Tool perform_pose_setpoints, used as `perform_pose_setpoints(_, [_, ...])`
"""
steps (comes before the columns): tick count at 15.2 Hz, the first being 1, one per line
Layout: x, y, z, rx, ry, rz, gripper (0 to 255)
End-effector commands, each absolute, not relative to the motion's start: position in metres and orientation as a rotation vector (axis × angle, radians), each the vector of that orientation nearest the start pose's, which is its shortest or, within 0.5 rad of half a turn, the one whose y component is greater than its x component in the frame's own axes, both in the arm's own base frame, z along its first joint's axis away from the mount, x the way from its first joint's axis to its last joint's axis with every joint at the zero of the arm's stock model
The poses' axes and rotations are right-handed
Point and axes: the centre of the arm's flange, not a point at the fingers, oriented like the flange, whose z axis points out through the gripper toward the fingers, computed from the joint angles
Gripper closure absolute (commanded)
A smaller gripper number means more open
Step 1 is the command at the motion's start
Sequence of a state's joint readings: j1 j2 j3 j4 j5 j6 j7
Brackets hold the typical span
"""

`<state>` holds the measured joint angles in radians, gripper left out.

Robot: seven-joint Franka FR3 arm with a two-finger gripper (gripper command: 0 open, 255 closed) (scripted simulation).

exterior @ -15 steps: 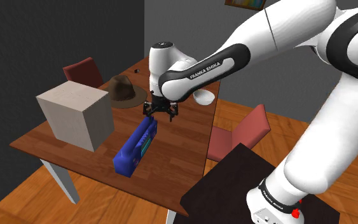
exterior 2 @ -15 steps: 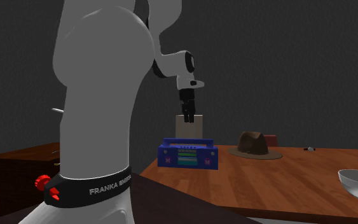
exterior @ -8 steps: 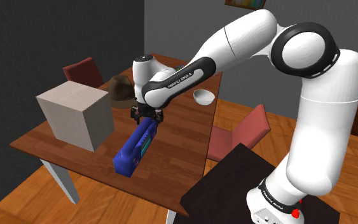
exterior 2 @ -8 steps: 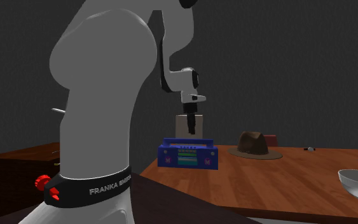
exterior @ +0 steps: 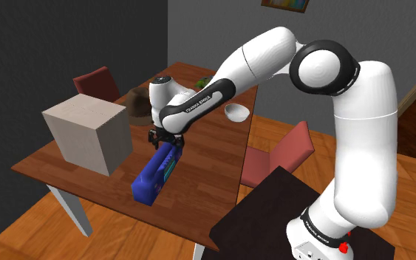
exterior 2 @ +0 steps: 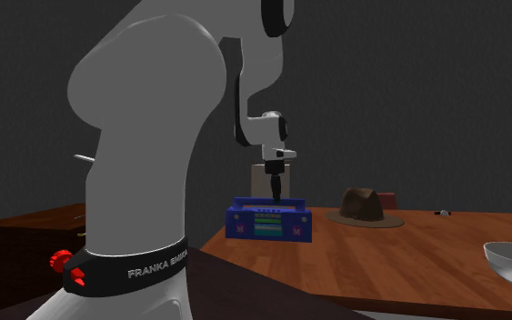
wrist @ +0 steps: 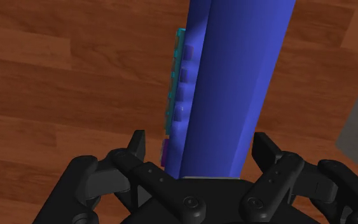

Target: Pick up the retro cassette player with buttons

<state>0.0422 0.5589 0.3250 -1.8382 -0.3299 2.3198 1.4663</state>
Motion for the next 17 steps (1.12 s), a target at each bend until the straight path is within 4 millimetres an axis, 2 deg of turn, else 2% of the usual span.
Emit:
perform_pose_setpoints(1, [0.605,0.213,0.223,-2.880,1.413,-0.050,0])
perform_pose_setpoints(3, [0.605,0.213,0.220,-2.880,1.412,-0.050,0])
perform_pose_setpoints(4, [0.606,0.214,0.219,-2.880,1.412,-0.050,255])
perform_pose_setpoints(13, [0.605,0.213,0.220,-2.880,1.413,-0.050,255])
perform_pose_setpoints(17, [0.605,0.213,0.241,-2.880,1.413,-0.050,255])
